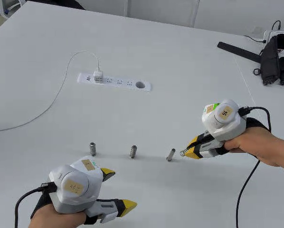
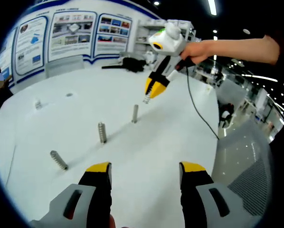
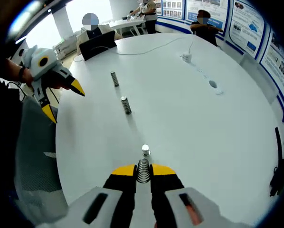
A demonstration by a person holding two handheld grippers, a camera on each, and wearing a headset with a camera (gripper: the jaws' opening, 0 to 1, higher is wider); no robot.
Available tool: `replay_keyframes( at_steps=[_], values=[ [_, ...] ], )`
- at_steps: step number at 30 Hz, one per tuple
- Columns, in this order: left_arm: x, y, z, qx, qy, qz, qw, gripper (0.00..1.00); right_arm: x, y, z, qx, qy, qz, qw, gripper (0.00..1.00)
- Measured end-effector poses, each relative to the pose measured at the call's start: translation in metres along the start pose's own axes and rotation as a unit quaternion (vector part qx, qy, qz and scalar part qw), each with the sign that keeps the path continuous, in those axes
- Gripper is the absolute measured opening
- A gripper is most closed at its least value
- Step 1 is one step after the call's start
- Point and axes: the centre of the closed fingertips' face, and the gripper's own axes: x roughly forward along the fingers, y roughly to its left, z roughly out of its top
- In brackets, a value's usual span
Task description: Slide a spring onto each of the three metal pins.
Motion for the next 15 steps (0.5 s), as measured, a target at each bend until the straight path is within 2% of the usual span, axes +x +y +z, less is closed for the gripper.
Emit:
replay_keyframes(
  at_steps=[15],
  values=[
    [-0.002,0.005,-0.001,-0.008,-0.003,0.002,1.0,0.59,0.005,-0.006,0.017,-0.02,0.003,0.009,0.9997,0.12]
  ],
)
